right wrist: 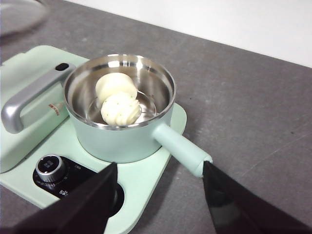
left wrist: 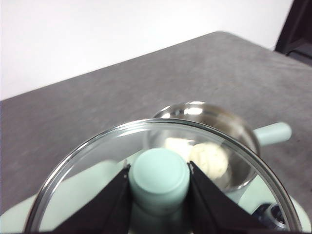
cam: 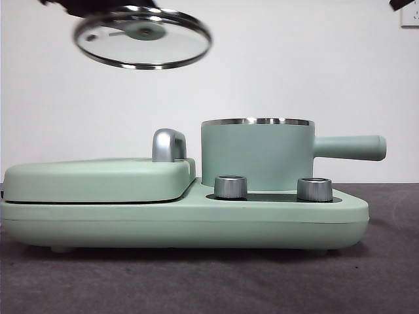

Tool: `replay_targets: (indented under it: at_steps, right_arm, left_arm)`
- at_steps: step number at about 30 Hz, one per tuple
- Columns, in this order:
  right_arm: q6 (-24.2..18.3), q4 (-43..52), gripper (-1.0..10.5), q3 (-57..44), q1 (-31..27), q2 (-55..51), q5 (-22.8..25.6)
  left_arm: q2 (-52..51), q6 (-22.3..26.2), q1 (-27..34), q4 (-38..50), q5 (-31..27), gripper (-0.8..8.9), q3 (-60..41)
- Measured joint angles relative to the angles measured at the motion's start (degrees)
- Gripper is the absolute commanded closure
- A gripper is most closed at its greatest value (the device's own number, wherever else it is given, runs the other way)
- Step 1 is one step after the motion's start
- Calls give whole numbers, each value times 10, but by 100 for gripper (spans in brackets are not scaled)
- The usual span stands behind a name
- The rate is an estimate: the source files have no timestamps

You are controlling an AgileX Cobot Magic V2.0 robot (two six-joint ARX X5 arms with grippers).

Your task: Put the buns in a small steamer

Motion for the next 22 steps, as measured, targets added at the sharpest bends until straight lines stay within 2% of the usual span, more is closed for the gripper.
replay_targets:
  at_steps: [8, 22]
  right_arm:
    - [0, -8, 671, 0, 0, -16, 0]
    - [0, -19, 671, 0, 0, -16, -1]
  left_arm:
    - [81, 0, -35, 104, 0, 798, 2]
    - [221, 64, -69, 126, 0, 799, 93]
